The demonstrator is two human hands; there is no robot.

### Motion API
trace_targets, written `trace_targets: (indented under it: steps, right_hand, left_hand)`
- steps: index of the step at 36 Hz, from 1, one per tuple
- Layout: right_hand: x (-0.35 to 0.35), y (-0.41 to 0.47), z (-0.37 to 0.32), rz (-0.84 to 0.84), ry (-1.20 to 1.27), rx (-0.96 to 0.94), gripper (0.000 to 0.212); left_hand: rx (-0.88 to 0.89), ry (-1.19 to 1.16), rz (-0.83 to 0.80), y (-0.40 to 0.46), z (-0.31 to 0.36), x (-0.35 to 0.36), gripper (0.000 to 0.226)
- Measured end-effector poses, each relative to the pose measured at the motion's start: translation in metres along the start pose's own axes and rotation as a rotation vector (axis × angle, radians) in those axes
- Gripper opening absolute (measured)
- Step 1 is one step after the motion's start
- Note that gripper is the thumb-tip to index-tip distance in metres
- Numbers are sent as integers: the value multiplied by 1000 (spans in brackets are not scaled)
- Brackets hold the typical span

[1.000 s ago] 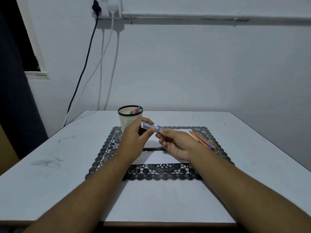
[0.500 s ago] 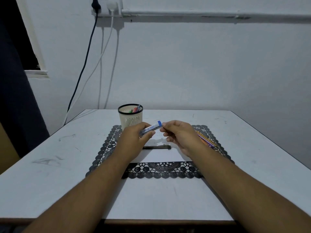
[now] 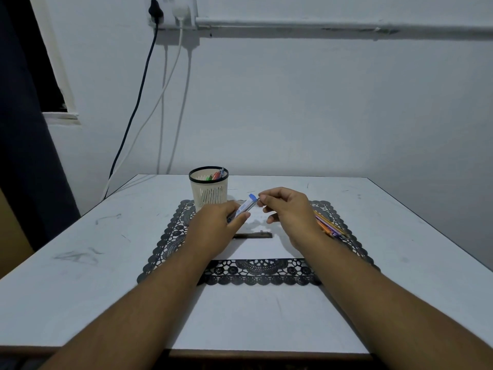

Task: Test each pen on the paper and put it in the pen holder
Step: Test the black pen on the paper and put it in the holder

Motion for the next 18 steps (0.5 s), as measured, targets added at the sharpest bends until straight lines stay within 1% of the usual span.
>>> trace_targets:
  steps: [7,18]
  right_hand:
    - [0,0,-1,19,12,-24,10]
    - [2,-2,-3,12,65,6,7]
  left_hand:
    - [23,23,10,0,7,-3,31]
    - [51,46,-7,-2,13,-3,31]
Point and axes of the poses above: each hand's wrist, its own y-axis towards the middle knuckle, its own x-axis out of the palm, z = x × y, the point moved 3 cm from there along y, towards the middle knuckle, and after that the axes turned 11 degrees about y, right-handed, at the moved point
